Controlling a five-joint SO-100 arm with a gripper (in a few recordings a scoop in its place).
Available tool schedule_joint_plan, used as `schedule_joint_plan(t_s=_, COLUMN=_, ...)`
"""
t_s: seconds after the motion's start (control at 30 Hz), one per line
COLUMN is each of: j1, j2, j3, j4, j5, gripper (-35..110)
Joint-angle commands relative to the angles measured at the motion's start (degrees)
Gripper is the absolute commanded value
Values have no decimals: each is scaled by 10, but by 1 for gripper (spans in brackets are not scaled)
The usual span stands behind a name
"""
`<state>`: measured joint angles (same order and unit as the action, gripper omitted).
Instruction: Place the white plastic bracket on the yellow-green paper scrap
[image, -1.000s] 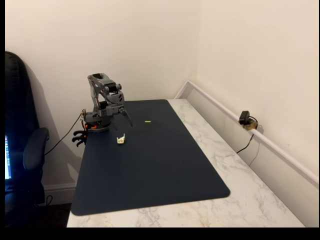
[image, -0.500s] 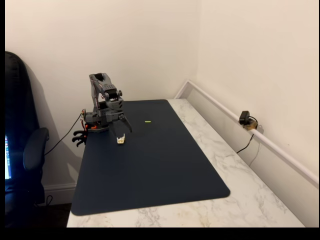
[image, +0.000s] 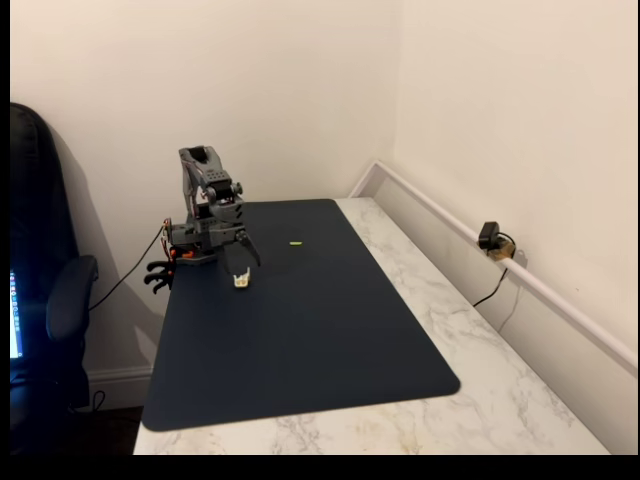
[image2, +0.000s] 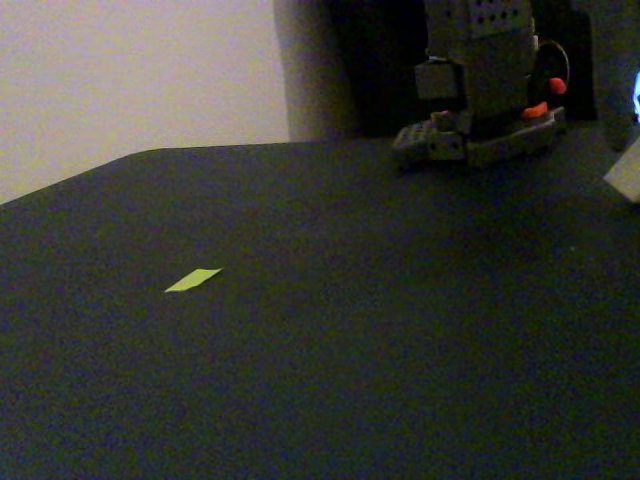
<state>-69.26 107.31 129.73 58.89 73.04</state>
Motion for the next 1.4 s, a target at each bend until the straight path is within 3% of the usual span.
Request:
schedule_joint_plan(t_s=0.0, j1=-21, j2=2, j3=-15, j4=-7, j5=15, gripper=38)
schedule_joint_plan(t_s=0.43, j1=-9, j2=-53, j3=-10, j4=-71, j5=2, gripper=36)
schedule_joint_plan(t_s=0.63, j1=-1, j2=-31, j3=11, j4=-76, j5=6, gripper=17)
schedule_joint_plan(t_s=0.93, j1=-3, j2=5, j3=48, j4=-76, j5=11, gripper=7)
schedule_joint_plan(t_s=1.17, j1=24, j2=54, j3=46, j4=-33, j5=-11, gripper=0)
schedule_joint_plan(t_s=1.37, j1=79, j2=81, j3=-18, j4=81, j5=-58, gripper=0)
